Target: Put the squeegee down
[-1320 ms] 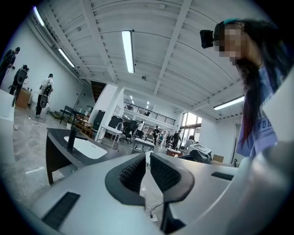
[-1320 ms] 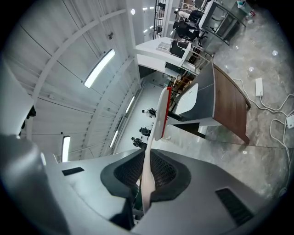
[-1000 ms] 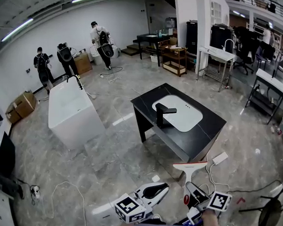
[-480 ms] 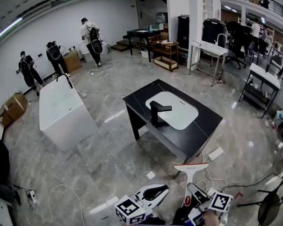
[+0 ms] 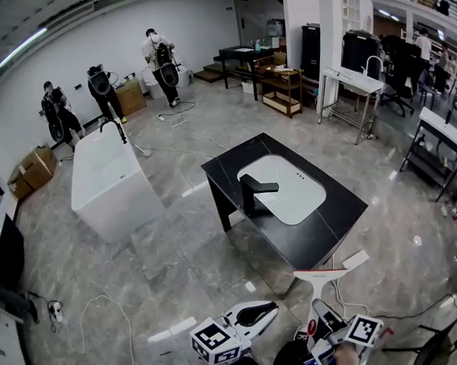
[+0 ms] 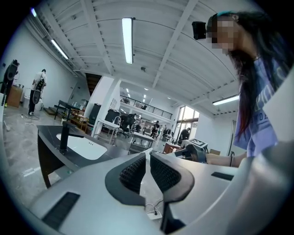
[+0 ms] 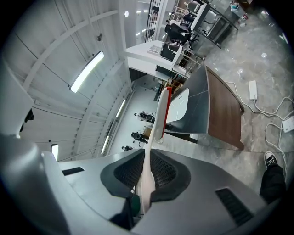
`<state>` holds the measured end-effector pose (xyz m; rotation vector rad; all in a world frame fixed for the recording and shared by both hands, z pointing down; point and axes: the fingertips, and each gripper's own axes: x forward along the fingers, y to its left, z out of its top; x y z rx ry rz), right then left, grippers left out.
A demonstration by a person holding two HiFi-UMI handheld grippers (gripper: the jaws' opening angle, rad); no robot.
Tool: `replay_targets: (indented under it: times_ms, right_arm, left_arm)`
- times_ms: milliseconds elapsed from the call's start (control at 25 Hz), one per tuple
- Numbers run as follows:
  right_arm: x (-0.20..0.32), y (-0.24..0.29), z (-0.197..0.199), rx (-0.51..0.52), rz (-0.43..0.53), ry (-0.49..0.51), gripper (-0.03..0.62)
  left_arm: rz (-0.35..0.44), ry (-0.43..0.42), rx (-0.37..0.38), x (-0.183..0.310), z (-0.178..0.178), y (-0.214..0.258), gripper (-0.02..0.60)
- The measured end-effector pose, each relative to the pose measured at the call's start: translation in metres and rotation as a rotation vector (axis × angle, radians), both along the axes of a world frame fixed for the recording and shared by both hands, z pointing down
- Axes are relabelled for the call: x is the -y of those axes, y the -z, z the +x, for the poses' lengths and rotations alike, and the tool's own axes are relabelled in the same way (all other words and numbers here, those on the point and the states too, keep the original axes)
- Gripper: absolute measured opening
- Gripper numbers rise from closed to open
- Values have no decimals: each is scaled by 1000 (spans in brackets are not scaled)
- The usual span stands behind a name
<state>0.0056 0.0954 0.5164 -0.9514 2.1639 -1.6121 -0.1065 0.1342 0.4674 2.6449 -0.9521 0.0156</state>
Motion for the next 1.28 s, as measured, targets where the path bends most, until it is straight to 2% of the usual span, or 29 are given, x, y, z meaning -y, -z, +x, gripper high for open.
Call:
replay_targets:
  times_ms: [80,200,360,520,560,640,680,760,800,960,1040,1160,1280]
  right_arm:
    - [23,3,18,1,7,21,49]
    - [55,0,53,-57,-4,27,49]
    - [97,12,81,19,33,49,49]
    - [125,-16,131,-154,-28,39,49]
    - [131,-17,136,-144,-27,46,49]
    - [142,-9,137,-55,-5,68,49]
    - [146,-10,143,-53,-7,71,49]
    - [153,-23,163,-134,-35,64,49]
    - [156,-25,167,-139,-37,68,49]
    - [170,-8,154,31,0,108,49]
    - [174,-9,157,37,-7,117,49]
    - [181,-16,166,-18,-14,125,49]
    - [190,-18,167,-8,-16,122,49]
  left_arm:
    - [2,34,-3,24,16,1,26]
    - [10,50,-4,57,46,4,26]
    - [11,27,15,92,91,6,26]
    - [-11,22,36,119,128,-1,26]
    - [-13,25,43,125,135,-2,26]
    - [-12,35,53,134,147,-2,26]
    - [-10,41,55,138,153,-2,26]
    - [-9,55,57,145,162,-3,26]
    - [-12,62,59,147,164,-4,26]
    - [-21,92,74,154,167,-5,26]
    - [-23,109,78,157,168,-4,26]
    - [-28,136,84,160,168,-6,26]
    - [-46,134,94,162,167,-11,26]
